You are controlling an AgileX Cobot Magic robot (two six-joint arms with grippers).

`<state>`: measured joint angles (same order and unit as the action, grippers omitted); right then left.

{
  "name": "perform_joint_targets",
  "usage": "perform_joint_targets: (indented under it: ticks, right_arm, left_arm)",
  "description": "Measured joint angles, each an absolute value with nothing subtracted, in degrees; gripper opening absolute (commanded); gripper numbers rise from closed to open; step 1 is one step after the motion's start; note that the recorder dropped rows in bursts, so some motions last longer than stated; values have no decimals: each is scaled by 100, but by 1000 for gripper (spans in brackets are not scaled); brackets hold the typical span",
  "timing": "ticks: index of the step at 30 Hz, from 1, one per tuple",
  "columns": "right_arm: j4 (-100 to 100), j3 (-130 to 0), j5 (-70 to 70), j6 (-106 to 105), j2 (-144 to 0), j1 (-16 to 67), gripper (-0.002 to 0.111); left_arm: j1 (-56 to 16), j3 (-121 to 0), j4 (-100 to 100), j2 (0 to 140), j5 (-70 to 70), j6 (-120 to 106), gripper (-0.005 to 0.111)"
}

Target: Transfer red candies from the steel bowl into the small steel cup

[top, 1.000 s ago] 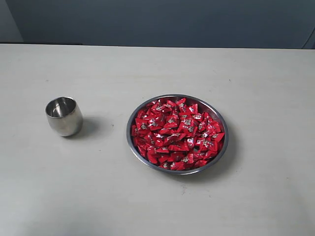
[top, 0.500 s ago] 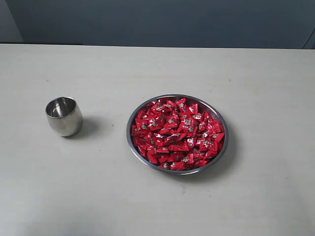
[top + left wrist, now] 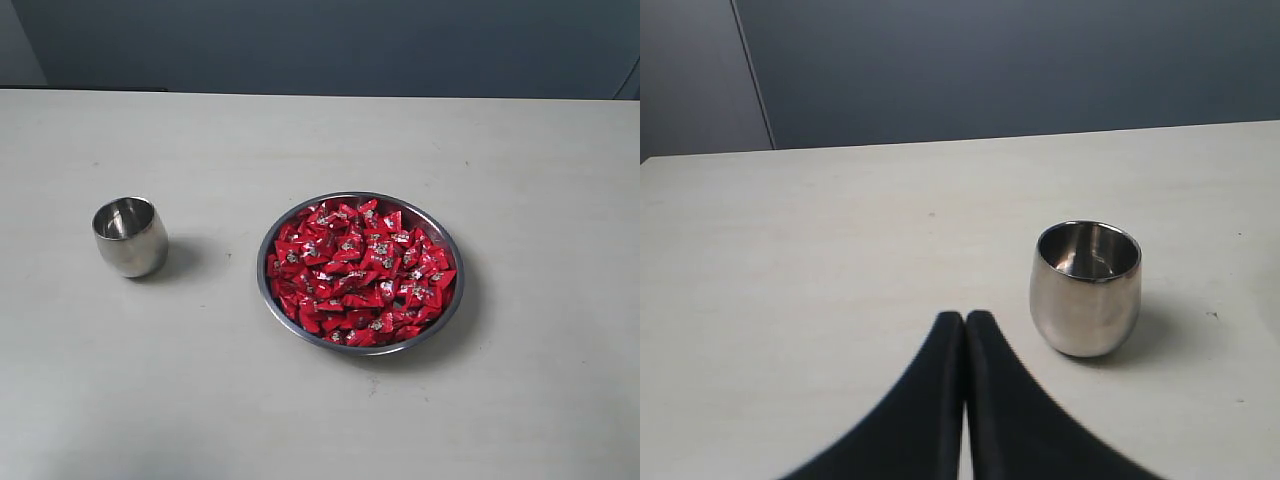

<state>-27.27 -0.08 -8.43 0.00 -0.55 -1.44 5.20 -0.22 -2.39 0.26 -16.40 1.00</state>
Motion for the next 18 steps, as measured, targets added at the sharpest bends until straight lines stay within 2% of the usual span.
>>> perform_joint_targets:
  ticks: [18]
  right_arm:
    - [-2099, -39, -650, 0, -55, -144, -1]
  left_arm:
    - [520, -22, -239, 26, -1640, 100, 0]
